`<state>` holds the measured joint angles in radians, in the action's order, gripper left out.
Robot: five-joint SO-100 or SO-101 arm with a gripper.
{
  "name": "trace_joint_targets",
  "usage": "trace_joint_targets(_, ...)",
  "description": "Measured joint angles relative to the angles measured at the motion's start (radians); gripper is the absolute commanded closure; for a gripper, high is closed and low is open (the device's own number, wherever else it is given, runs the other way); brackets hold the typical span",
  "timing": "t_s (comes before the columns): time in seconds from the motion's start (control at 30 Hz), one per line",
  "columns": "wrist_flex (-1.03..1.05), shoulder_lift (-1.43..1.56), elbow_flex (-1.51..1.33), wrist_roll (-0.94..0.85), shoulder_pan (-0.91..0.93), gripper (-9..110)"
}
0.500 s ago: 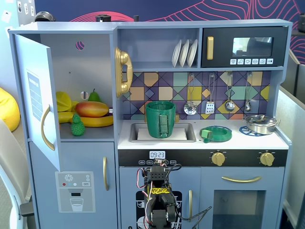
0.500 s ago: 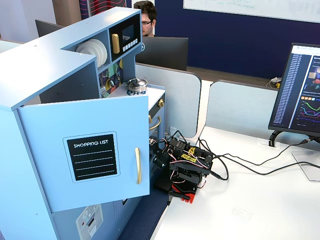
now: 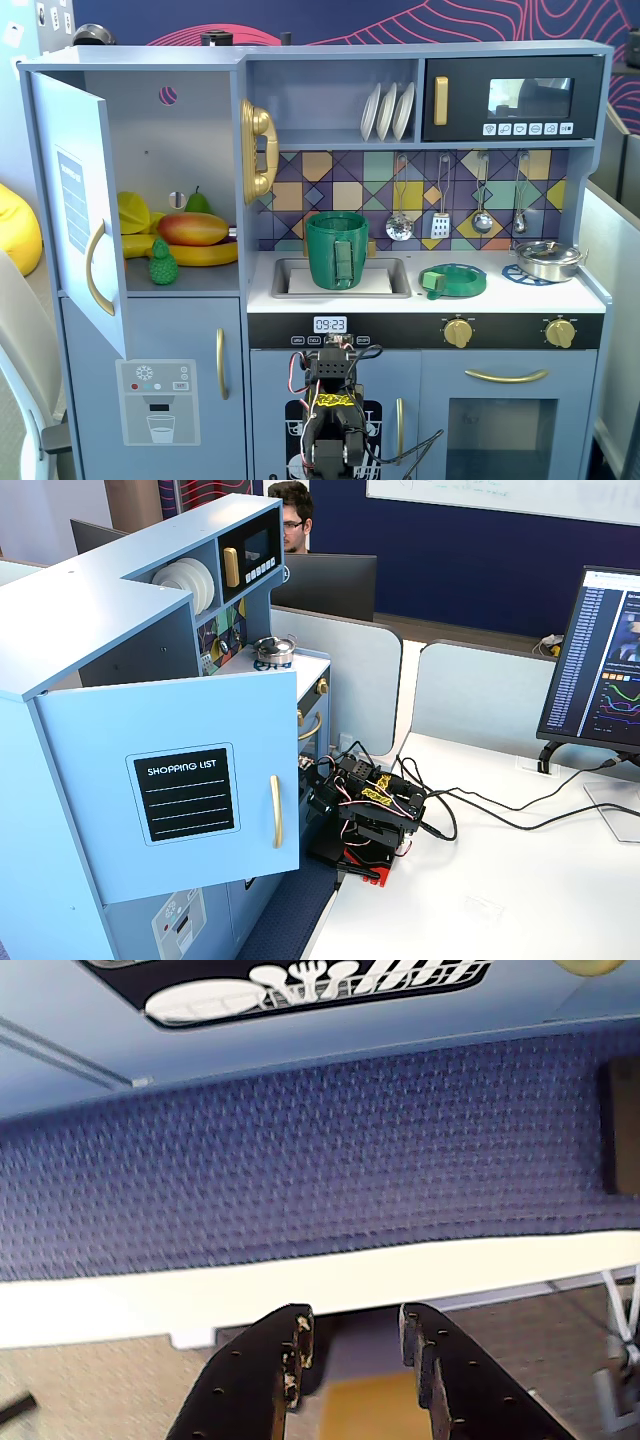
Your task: Pick up the green pineapple from the left cabinet and place it in the green recipient
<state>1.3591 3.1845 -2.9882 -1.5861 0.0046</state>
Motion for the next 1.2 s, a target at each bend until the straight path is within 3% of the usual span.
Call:
trace_joint_targets(0.2,-0.147,-0.012,-0.014,0.029,-0.255,101)
trace_joint_targets(0.33,-0.5,-0.035,-0.003,-0.009,-0.488,101)
trace_joint_targets(0.5,-0.908,-0.268,0.184,-0.106,-0.701,101)
trace_joint_targets(0.67,-1.137,-0.566,0.463,-0.126,-0.733,85)
trace_joint_targets(0.9,-1.299,-0.874,0.746,-0.124,-0.749,67)
trace_joint_targets(1.2,-1.407,-1.052,0.888,-0.046,-0.81,55)
